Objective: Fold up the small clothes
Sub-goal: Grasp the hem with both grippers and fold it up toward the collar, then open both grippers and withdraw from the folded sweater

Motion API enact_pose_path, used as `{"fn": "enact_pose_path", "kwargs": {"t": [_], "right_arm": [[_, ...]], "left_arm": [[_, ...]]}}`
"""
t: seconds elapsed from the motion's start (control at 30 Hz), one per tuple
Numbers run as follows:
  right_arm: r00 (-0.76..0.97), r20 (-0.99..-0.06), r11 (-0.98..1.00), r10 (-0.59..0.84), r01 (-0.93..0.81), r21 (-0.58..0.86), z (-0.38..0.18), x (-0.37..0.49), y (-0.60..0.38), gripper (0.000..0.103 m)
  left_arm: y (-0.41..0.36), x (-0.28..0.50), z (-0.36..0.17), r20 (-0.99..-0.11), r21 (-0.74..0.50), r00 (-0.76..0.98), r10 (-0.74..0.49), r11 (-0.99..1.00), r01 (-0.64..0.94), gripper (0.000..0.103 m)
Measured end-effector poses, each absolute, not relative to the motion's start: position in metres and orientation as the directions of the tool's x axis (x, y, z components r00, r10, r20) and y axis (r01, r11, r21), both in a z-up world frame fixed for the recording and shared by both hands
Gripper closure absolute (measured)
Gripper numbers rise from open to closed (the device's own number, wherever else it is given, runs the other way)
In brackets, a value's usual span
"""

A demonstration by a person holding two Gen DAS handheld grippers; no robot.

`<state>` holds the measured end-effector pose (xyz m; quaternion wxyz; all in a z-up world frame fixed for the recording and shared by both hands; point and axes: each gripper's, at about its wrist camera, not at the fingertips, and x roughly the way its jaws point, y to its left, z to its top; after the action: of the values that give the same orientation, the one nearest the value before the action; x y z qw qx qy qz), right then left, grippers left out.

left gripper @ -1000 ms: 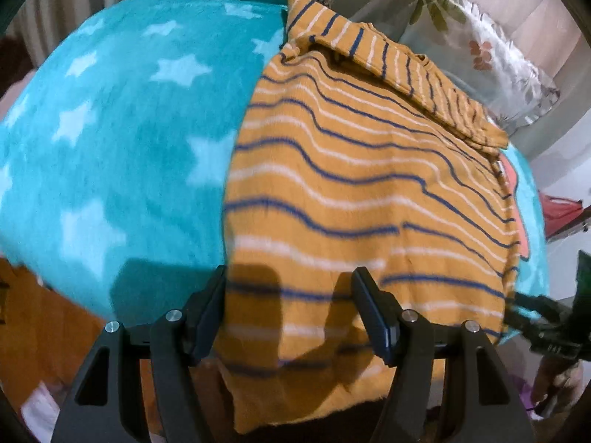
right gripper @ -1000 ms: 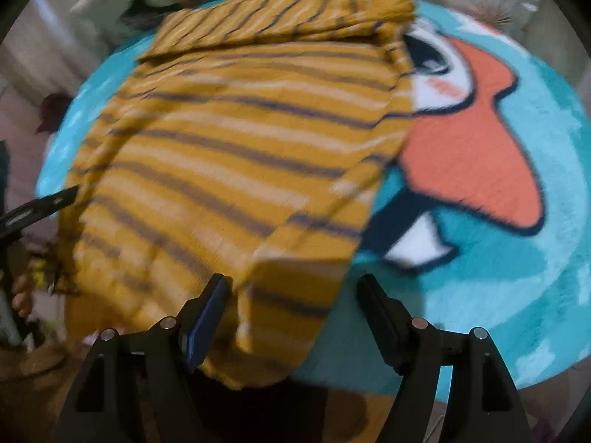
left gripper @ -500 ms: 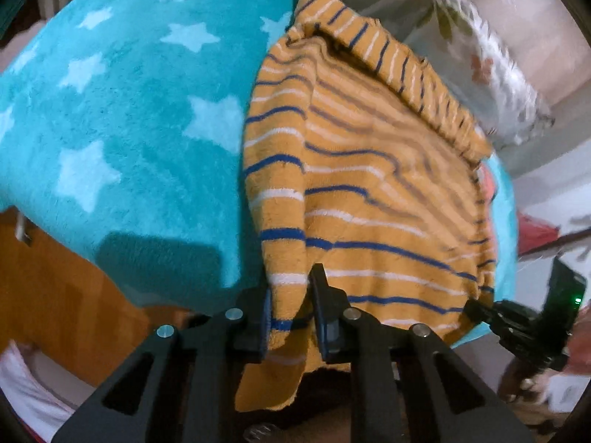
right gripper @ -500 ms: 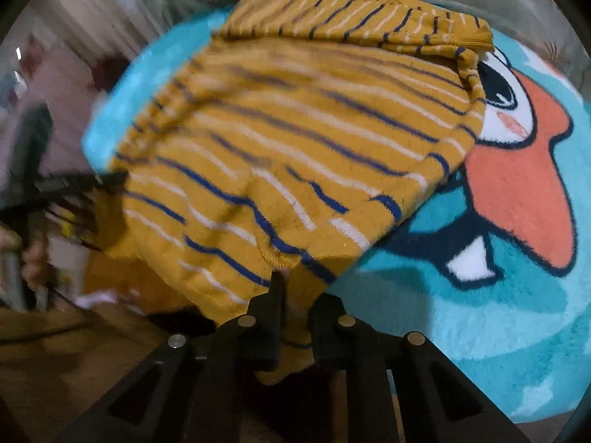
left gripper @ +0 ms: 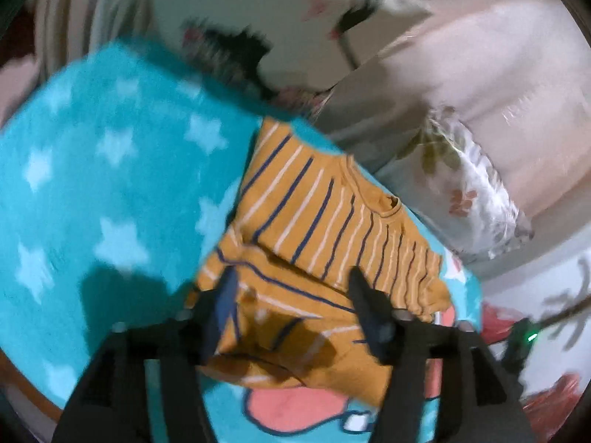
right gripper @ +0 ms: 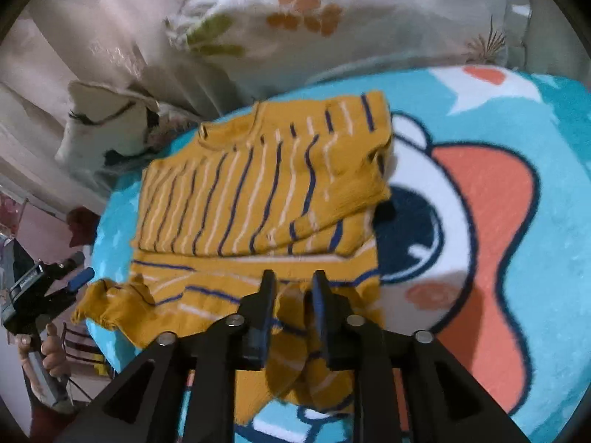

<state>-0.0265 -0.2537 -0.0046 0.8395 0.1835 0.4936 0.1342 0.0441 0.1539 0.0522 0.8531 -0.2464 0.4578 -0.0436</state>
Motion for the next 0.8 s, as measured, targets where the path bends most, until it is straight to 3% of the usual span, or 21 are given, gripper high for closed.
{"fn": "enact_pose_path", "kwargs": {"t": [0.03, 0.1, 0.23, 0.4, 0.5, 0.8], "right_arm": [[0.484, -0.778, 0.902, 0.4, -0.055, 0.429, 0.0, -0.026, -0.254, 0.058], [0.494, -0.79, 0.926, 0.364, -0.097, 0.366, 0.009, -0.035, -0.251, 0.051], [0.458, -0.814, 0.933, 0.357, -0.223, 0.284, 0.019, -0.067, -0.242, 0.047], [0.425, -0.862, 0.929, 0.276, -0.348, 0.127, 0.019, -0.104, -0.22, 0.043], [0.403, -0.885, 0.918, 0.232, -0.391, 0.063, 0.009, -0.116, -0.211, 0.043], [0.387, -0.896, 0.957, 0.218, -0.264, 0.119, -0.006, -0.107, -0.221, 0.042]], "left_arm": [[0.151, 0.042, 0.054, -0.766, -0.425, 0.58, -0.279, 0.895, -0.132, 0.035], [0.143, 0.039, 0.053, -0.787, -0.352, 0.561, -0.257, 0.934, -0.067, 0.035], [0.13, 0.024, 0.043, -0.821, -0.255, 0.509, -0.259, 0.964, 0.08, 0.035], [0.125, 0.005, 0.048, -0.811, -0.204, 0.517, -0.273, 0.961, 0.186, 0.035], [0.11, -0.004, 0.057, -0.805, -0.105, 0.545, -0.232, 0.961, 0.255, 0.035], [0.031, 0.011, 0.051, -0.79, 0.197, 0.591, -0.165, 0.844, 0.499, 0.036]]}}
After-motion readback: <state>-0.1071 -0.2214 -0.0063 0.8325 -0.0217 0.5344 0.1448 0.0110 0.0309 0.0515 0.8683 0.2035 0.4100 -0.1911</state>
